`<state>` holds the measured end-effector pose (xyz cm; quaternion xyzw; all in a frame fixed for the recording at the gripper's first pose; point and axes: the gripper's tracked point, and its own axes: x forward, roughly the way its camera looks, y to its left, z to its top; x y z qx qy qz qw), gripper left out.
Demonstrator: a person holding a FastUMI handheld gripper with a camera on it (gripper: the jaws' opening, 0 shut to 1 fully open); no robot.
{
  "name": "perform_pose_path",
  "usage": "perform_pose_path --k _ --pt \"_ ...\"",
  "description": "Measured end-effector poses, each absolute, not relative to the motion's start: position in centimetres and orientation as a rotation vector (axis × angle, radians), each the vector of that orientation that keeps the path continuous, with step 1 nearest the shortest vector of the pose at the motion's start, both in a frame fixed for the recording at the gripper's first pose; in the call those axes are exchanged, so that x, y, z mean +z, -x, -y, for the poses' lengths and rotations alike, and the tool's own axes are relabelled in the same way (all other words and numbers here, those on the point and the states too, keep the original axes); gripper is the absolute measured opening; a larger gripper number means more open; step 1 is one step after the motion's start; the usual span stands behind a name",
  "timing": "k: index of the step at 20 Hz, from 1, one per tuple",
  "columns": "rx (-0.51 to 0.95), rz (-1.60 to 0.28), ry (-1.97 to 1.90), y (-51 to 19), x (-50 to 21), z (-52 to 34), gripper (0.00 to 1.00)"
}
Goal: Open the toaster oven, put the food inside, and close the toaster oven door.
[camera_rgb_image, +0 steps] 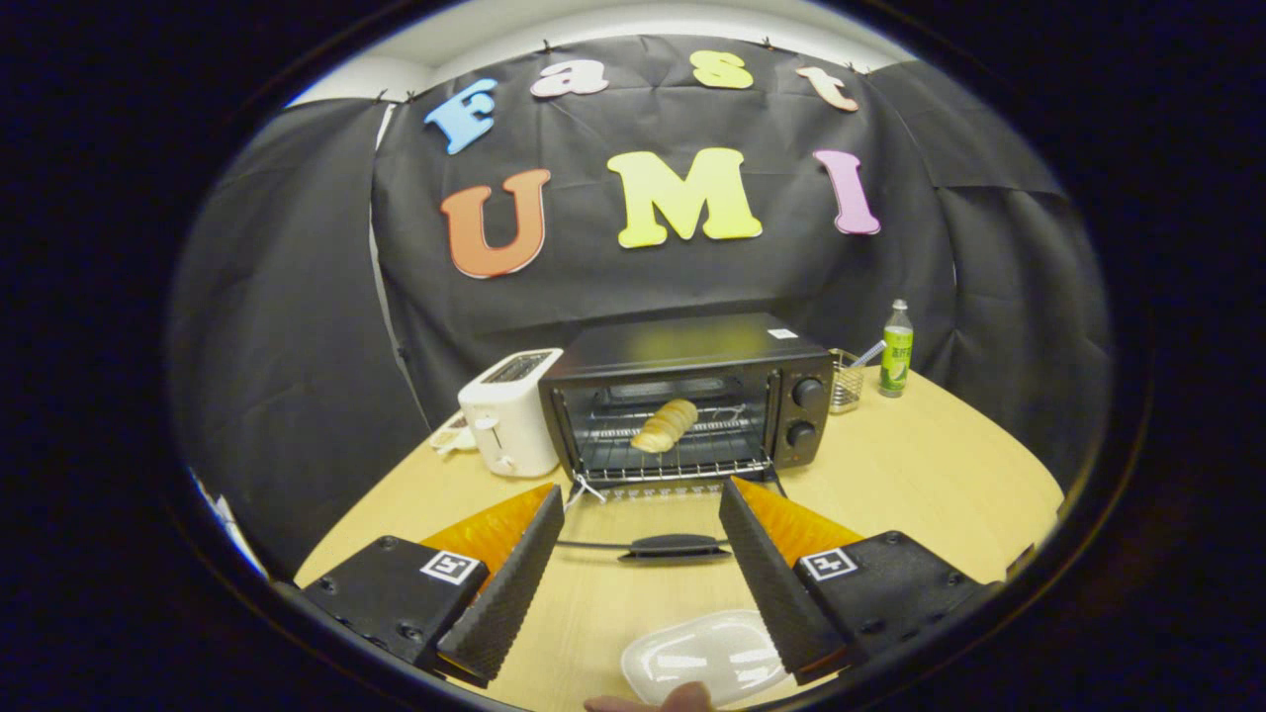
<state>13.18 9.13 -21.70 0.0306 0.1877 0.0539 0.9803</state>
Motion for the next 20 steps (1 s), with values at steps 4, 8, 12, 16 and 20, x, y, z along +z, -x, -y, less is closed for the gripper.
perform_pose_path --k 4,8,12,16,20 --pt "0.108 -0.489 -0.043 -12.8 -27.7 -9.1 1.00" --pt "0.105 -0.617 -0.040 -13.8 -32.7 -9.0 1.00" --pt "0.075 -0.674 0.000 -15.8 -35.2 -8.5 1.00" --pt "0.059 -0.711 0.019 -17.1 -36.7 -8.8 1.00" --pt "0.034 -0.726 0.034 -18.0 -37.8 -8.9 1.00"
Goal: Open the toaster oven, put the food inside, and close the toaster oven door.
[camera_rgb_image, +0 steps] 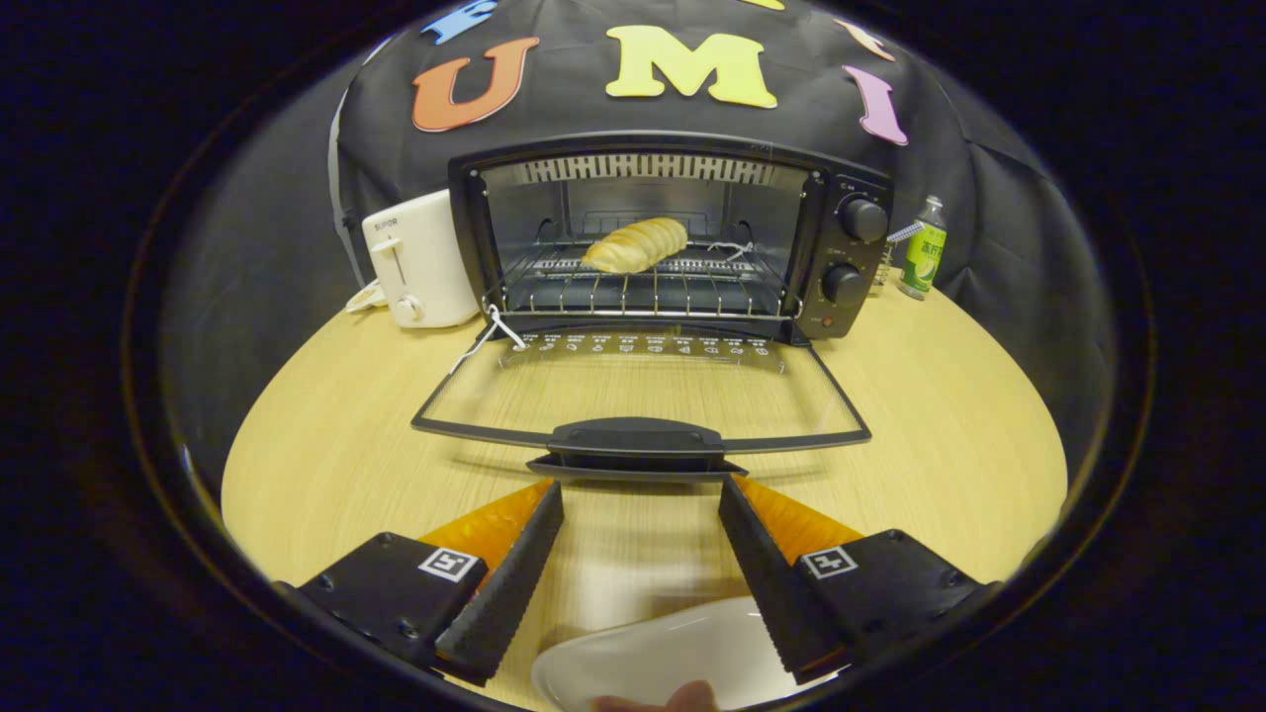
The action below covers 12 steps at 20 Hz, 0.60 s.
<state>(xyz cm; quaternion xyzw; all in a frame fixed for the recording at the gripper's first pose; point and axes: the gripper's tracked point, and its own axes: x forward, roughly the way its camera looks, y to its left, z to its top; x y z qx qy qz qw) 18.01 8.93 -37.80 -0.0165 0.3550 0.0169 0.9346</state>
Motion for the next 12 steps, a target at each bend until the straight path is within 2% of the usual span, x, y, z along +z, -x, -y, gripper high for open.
perform_pose_path --k 12 --pt "-0.028 -0.620 -0.004 -19.1 -35.1 -9.8 1.00"
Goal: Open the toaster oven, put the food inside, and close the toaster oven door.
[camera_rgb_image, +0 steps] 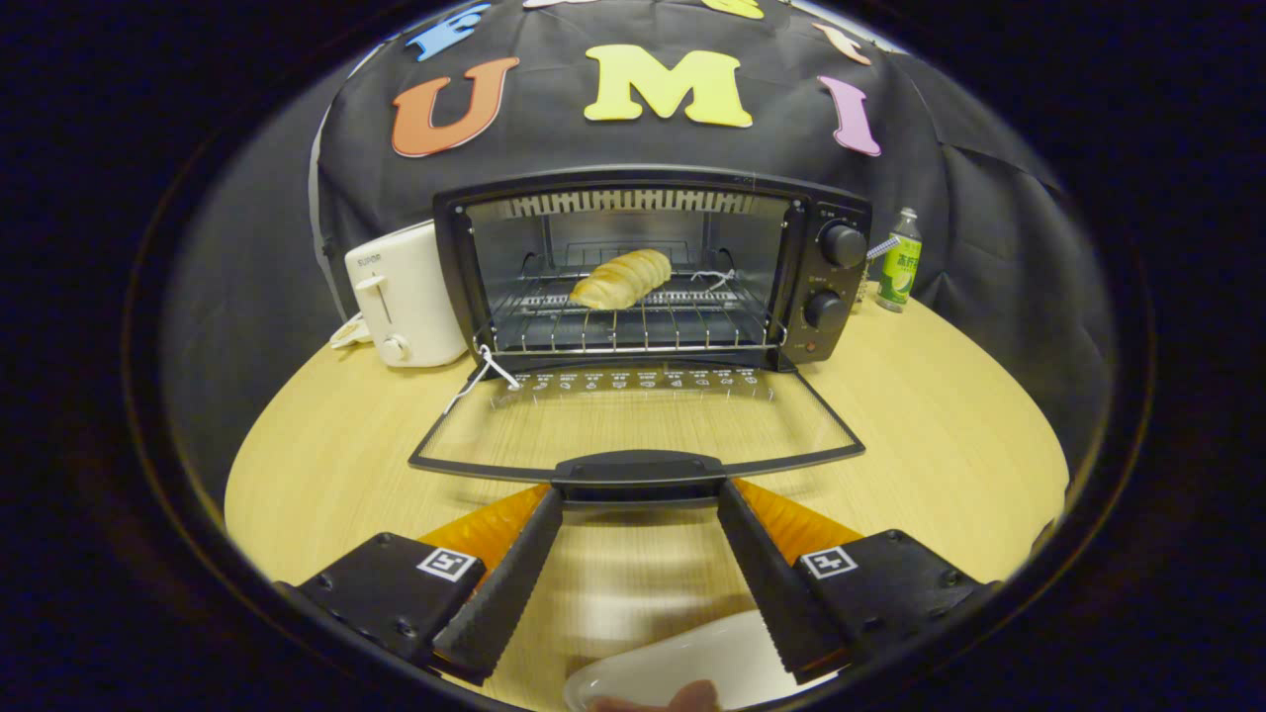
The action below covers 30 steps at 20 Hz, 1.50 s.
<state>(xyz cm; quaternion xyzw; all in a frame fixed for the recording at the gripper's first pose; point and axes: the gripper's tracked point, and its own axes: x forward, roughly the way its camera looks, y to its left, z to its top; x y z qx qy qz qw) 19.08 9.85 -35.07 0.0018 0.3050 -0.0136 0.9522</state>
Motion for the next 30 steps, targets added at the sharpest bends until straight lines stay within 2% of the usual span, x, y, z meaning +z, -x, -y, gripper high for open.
perform_pose_path --k 15,23,26,30 --pt "-0.025 -0.459 -0.085 -22.3 -26.3 -9.9 1.00" --pt "-0.022 -0.342 -0.135 -26.8 -20.9 -9.1 1.00" --pt "-0.028 -0.253 -0.154 -26.1 -16.3 -8.5 1.00" --pt "-0.004 -0.144 -0.115 -21.5 -9.6 -8.8 1.00"
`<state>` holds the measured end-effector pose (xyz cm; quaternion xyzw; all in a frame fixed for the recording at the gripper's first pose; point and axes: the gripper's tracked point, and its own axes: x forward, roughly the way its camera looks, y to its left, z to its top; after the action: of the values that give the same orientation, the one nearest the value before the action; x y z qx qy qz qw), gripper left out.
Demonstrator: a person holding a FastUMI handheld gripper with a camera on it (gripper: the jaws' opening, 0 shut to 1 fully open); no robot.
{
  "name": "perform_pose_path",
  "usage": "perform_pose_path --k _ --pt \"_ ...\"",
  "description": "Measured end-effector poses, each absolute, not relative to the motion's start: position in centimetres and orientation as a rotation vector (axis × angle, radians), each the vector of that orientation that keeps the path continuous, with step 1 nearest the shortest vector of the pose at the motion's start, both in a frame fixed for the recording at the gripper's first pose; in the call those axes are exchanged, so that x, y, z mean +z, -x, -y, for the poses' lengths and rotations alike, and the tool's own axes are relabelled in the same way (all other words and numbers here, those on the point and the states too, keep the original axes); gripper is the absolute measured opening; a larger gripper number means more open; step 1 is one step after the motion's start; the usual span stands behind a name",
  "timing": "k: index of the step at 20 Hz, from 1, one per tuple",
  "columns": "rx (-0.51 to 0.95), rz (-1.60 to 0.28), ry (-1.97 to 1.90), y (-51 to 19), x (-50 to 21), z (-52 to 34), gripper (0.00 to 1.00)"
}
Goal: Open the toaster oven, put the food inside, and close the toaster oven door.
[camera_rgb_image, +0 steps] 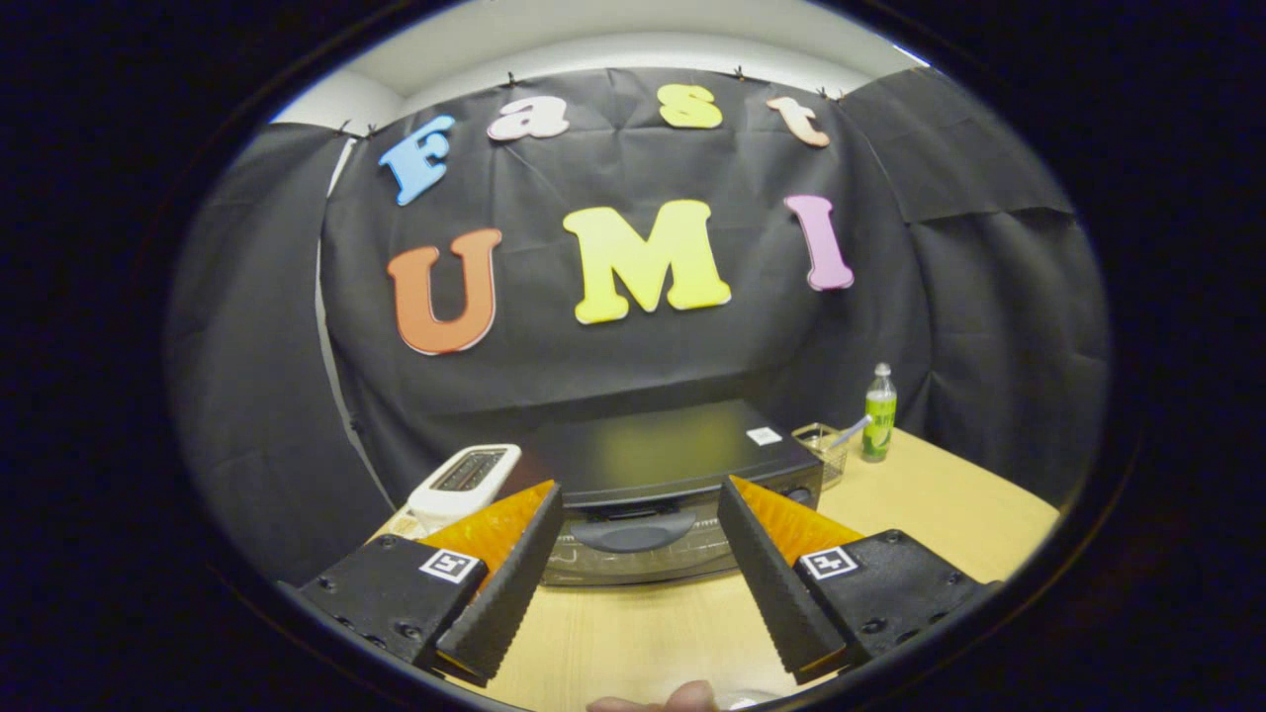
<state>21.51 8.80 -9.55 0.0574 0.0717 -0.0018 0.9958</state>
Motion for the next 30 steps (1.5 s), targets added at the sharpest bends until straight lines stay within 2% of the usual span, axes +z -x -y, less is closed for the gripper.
perform_pose_path --k 4,8,11,16,20,30 --pt "-0.004 -0.028 -0.093 -15.5 -2.3 -8.5 1.00" --pt "-0.035 0.038 -0.086 -8.1 1.8 -7.3 1.00" --pt "-0.048 0.079 -0.073 -3.2 3.0 -6.7 1.00" --pt "-0.064 0.070 -0.044 2.4 0.9 -7.9 1.00" --pt "-0.023 0.027 -0.038 3.6 -2.5 -10.5 1.00" --pt "0.027 -0.030 -0.040 2.1 -4.8 -12.5 1.00"
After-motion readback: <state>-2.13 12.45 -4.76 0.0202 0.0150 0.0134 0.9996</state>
